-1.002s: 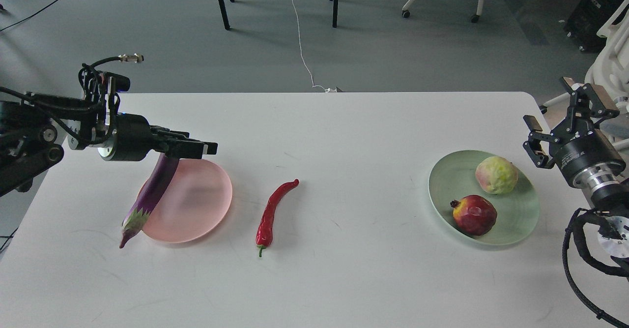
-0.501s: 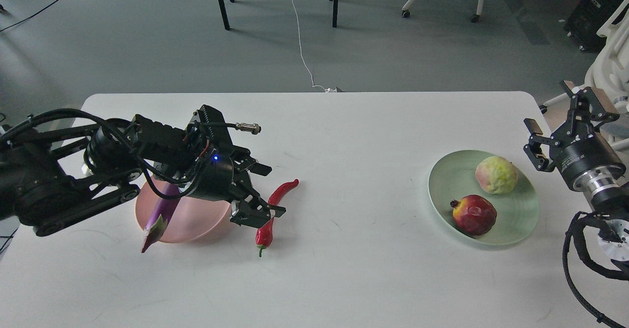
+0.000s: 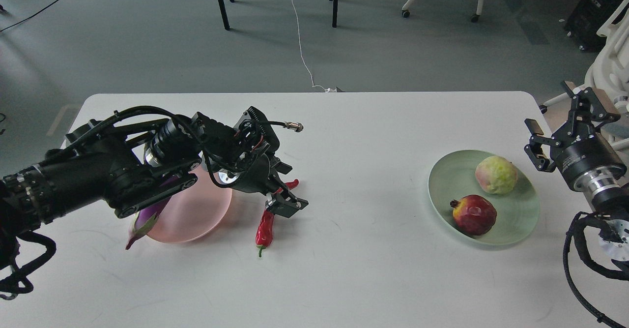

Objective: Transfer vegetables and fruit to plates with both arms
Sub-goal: 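Move the left gripper to the red chili pepper and grasp it, then carry the chili onto the pink plate beside the eggplant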

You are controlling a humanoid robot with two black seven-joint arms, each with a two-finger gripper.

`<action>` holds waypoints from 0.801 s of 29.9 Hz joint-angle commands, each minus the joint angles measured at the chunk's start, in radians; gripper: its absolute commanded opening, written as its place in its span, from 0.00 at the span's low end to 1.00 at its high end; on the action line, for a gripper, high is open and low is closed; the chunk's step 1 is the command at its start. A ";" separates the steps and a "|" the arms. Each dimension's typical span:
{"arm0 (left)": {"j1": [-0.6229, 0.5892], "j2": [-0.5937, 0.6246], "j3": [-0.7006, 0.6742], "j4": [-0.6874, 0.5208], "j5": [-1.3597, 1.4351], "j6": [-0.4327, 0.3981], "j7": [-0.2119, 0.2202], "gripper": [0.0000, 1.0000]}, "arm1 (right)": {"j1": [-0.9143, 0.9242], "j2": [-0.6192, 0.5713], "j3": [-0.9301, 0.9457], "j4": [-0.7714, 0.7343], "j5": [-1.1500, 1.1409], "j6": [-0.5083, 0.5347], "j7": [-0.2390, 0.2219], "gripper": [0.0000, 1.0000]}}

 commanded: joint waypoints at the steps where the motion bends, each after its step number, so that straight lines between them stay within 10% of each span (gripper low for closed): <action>1: 0.003 -0.004 0.027 0.042 -0.004 0.000 0.000 0.96 | 0.001 0.001 -0.002 0.000 0.000 0.000 0.000 0.96; 24: 0.060 -0.010 0.039 0.051 -0.012 -0.004 0.000 0.62 | -0.001 0.002 -0.003 0.000 0.000 0.000 0.000 0.96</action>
